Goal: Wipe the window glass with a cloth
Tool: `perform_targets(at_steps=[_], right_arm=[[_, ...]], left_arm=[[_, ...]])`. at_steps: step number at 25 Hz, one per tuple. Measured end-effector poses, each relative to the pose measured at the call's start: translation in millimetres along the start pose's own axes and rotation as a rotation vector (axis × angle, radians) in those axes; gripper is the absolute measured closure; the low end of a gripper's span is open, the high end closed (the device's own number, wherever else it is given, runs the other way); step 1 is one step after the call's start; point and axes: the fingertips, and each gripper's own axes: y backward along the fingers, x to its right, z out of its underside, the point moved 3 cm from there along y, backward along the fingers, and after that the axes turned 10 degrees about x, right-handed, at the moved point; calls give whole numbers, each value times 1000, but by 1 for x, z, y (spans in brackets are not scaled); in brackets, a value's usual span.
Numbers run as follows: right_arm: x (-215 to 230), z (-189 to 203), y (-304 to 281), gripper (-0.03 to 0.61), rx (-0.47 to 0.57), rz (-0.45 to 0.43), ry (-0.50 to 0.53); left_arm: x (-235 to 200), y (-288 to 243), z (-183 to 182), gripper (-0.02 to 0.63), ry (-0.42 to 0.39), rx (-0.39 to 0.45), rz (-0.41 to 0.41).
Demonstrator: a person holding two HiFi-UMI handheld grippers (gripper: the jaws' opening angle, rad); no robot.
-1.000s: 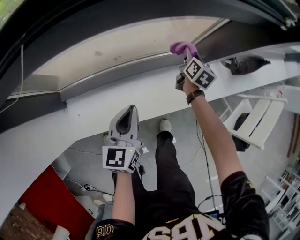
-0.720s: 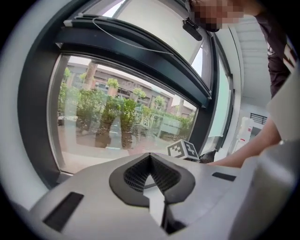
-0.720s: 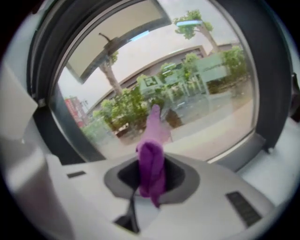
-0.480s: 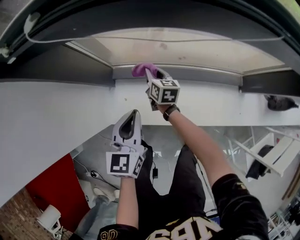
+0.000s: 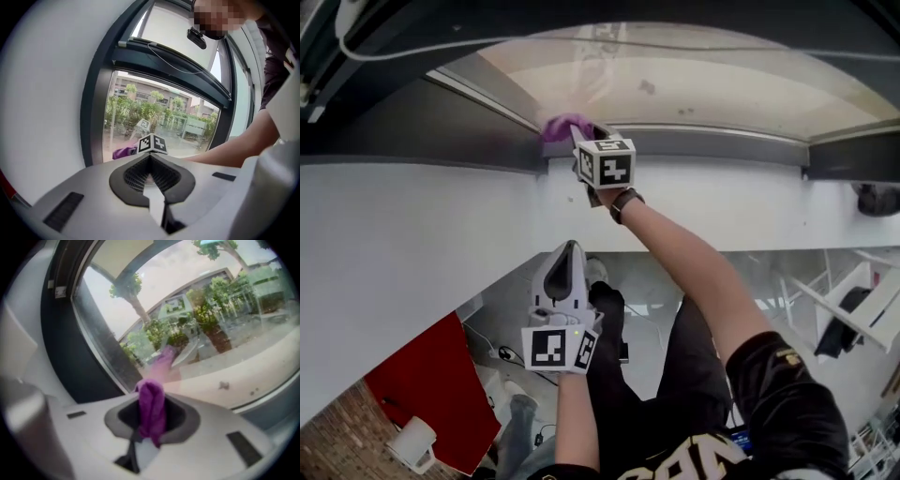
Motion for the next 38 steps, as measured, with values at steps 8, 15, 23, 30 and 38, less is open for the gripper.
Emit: perform_targets(at_steps=[8,15,23,30,38], right_arm=[[256,-73,180,500,90,423,-65],[456,-135,330,500,258,775,-250],[444,-138,324,500,224,734,-171],[228,-24,175,500,23,343,-94],[19,49,-9,500,-78,36,-70]], left_arm=[[138,-57,31,604,82,-33,231],[232,-103,50,604,62,-31,330],[234,-103,65,604,31,-50,302],[125,-79,38,604,-19,-19,192],[-24,-31,5,604,-85,-3,-4]])
